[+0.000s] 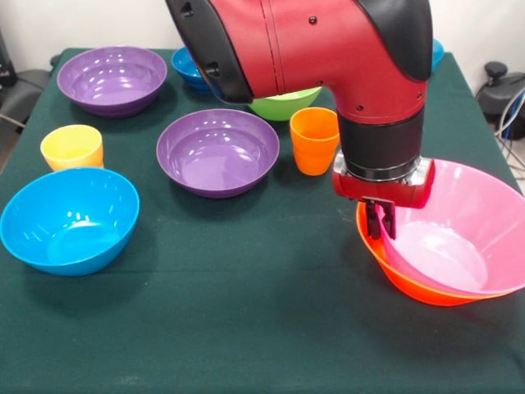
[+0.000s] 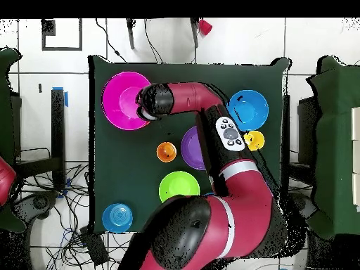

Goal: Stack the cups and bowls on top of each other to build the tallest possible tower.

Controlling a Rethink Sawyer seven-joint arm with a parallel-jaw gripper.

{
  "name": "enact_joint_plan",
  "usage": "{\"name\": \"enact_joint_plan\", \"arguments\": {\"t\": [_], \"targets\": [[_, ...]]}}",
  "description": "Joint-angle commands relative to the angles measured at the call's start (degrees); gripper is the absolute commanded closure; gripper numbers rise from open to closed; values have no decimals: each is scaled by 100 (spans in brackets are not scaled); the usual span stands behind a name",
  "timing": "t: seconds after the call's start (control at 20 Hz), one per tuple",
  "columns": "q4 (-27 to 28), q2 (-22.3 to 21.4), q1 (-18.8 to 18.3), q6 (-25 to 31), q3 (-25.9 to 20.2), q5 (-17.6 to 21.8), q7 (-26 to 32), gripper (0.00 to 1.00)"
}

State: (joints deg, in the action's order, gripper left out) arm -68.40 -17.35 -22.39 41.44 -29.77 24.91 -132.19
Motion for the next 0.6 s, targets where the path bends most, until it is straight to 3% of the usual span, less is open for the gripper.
{"name": "enact_joint_plan", "arguments": {"t": [0.05,0.35,0.6], "targets": [[486,920,-328,-210,338,1229,2118,100],[680,884,-138,14,634,1378,2220,100],[866,779,50,556,926,1429,2319,100]]}}
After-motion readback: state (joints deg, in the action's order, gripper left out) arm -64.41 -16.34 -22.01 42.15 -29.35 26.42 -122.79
